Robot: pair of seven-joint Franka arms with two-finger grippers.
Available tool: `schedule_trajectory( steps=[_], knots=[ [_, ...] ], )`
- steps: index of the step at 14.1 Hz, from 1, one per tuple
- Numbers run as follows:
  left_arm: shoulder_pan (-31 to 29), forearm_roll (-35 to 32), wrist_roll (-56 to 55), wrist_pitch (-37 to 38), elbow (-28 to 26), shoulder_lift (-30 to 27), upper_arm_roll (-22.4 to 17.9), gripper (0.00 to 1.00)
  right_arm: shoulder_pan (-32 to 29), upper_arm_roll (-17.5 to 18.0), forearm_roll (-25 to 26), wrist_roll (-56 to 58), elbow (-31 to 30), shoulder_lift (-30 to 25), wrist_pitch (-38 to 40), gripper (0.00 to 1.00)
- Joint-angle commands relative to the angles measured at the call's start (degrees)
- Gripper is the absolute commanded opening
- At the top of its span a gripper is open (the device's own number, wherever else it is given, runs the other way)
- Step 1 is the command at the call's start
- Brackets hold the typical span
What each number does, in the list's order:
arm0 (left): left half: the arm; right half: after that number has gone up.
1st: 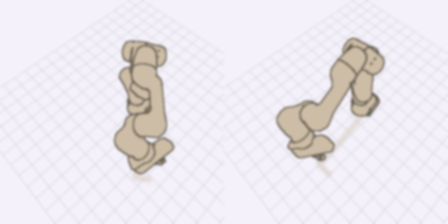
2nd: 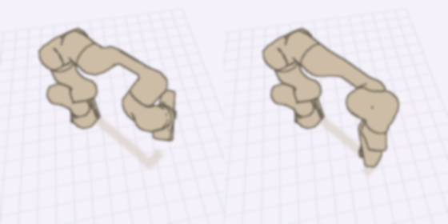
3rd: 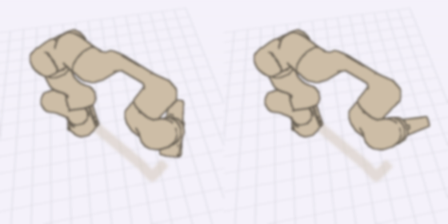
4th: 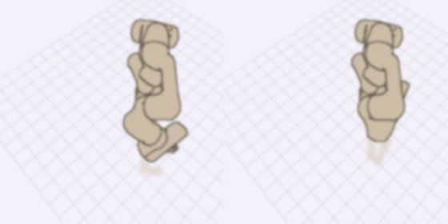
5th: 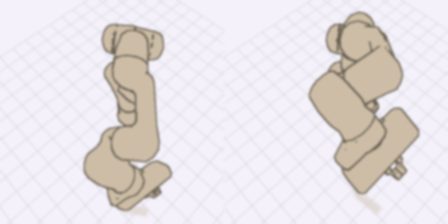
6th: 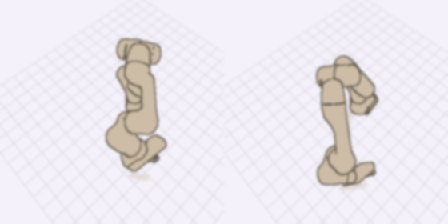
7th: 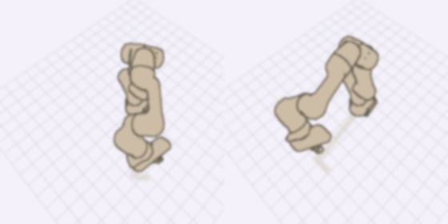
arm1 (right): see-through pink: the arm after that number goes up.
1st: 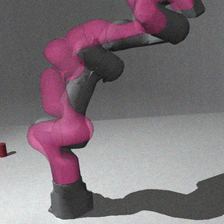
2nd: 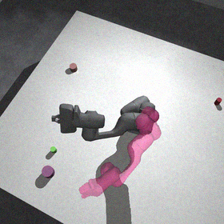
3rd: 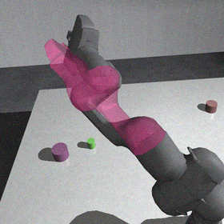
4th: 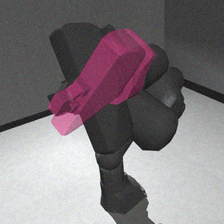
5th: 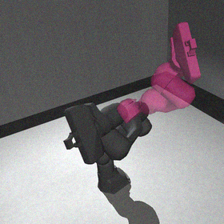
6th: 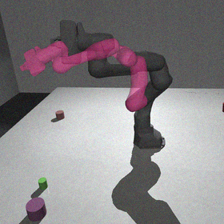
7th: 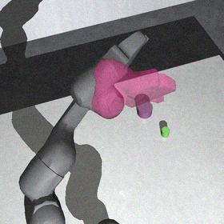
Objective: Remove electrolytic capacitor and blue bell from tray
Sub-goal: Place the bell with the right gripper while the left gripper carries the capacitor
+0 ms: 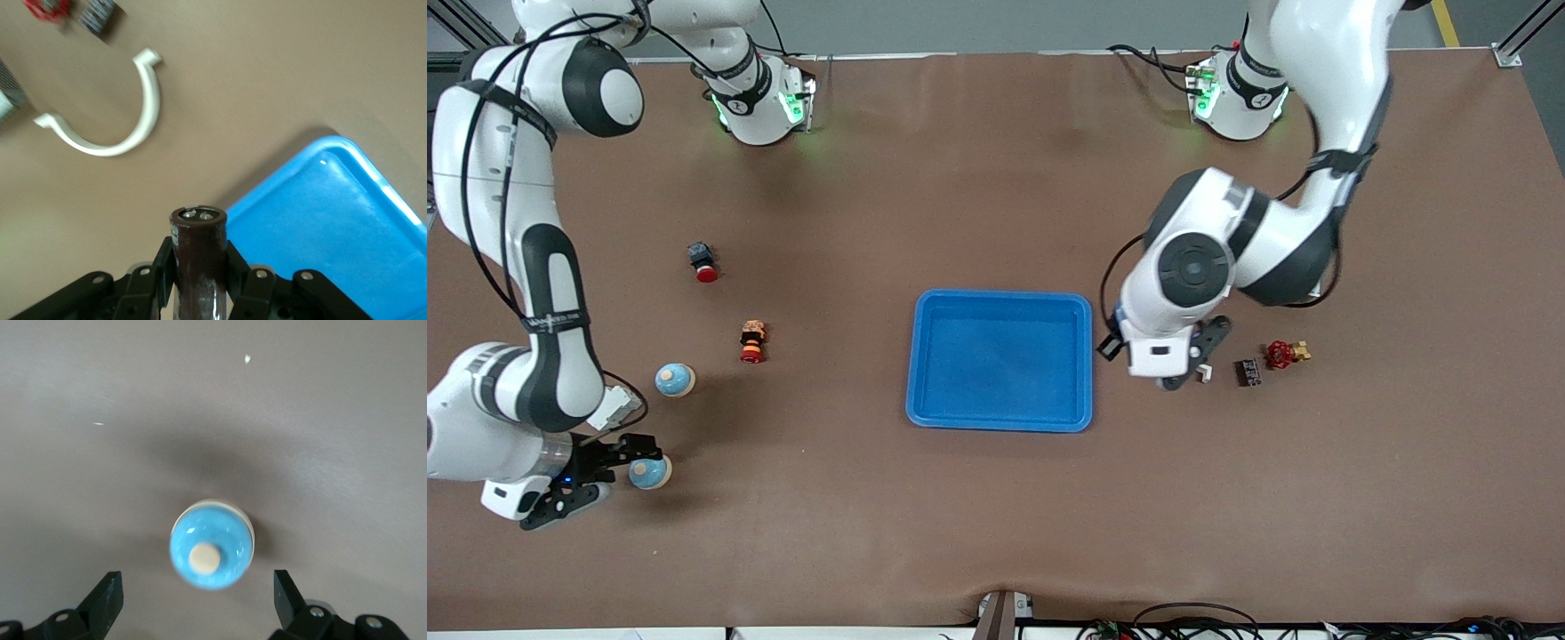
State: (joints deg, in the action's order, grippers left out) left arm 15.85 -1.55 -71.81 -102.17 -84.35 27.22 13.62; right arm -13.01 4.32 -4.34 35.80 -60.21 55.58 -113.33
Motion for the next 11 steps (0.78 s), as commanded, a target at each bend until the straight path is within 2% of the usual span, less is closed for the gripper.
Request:
schedule_trajectory(
  steps=[1, 3, 5, 7, 9, 11],
  knots=[
    [-7.74, 3.92, 14.53, 1.35, -10.53, -10.67, 0.62, 0.0, 1.32, -1.06, 0.47, -1.25, 0.53, -5.21, 7.92, 1.0],
    [-13.28, 4.1, 24.66, 1.53, -17.21, -16.65, 0.53, 0.0, 2.28, -0.98, 0.38, -6.69, 1.24, -7.75, 12.68, 1.0],
    [-18.99, 3.84, 35.55, 1.44, -21.01, -19.83, 0.44, 0.0, 4.48, -0.89, 0.73, -11.87, 1.15, -10.39, 14.53, 1.0],
    [-25.31, 3.23, 47.14, 1.18, -21.55, -20.11, 0.26, 0.0, 7.02, -0.54, 0.56, -22.46, 0.54, -14.94, 16.38, 1.0],
    [-31.21, 1.48, 58.93, -0.74, -22.16, -19.58, 0.26, 0.0, 9.41, -0.54, 0.39, -38.81, -2.26, -21.54, 18.31, 1.0],
    [-36.39, 0.15, 70.17, -6.43, -25.05, -19.05, 0.35, 0.0, 10.63, -0.62, 0.65, -40.72, -3.85, -26.38, 18.58, 1.0]
  ],
)
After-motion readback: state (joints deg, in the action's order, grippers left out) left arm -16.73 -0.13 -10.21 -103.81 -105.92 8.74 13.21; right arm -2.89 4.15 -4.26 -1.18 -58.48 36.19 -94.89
